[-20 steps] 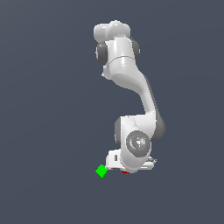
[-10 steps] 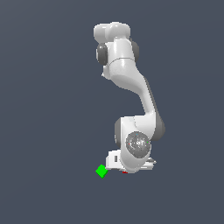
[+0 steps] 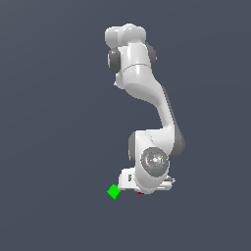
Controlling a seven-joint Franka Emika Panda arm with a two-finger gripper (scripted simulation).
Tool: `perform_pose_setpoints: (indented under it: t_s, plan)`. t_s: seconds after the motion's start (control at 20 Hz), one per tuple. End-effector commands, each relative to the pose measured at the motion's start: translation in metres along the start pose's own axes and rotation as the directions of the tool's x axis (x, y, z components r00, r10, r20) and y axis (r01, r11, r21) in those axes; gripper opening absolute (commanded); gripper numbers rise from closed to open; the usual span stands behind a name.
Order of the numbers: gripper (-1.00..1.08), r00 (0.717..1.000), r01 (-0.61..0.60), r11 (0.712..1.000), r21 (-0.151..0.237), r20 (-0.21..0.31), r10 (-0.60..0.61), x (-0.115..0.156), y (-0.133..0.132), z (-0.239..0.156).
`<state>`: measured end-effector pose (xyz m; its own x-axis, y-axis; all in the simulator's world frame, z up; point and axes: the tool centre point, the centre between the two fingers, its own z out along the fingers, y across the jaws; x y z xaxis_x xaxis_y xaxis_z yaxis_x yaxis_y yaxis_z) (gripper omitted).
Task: Stack the red cube on top of the green cube.
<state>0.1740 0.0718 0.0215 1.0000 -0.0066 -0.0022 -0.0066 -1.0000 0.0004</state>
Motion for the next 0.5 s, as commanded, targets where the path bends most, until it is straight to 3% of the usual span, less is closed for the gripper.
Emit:
perform_pose_setpoints:
  t_s: [0.0,0.45]
  plan:
    - [-1.00,1.000,0.000,1.000,0.000,-0.002,0.000,0.000,0.000,-0.006]
    - [-1.00,1.000,0.000,1.000,0.000,-0.002,0.000,-0.001,0.000,-0.053]
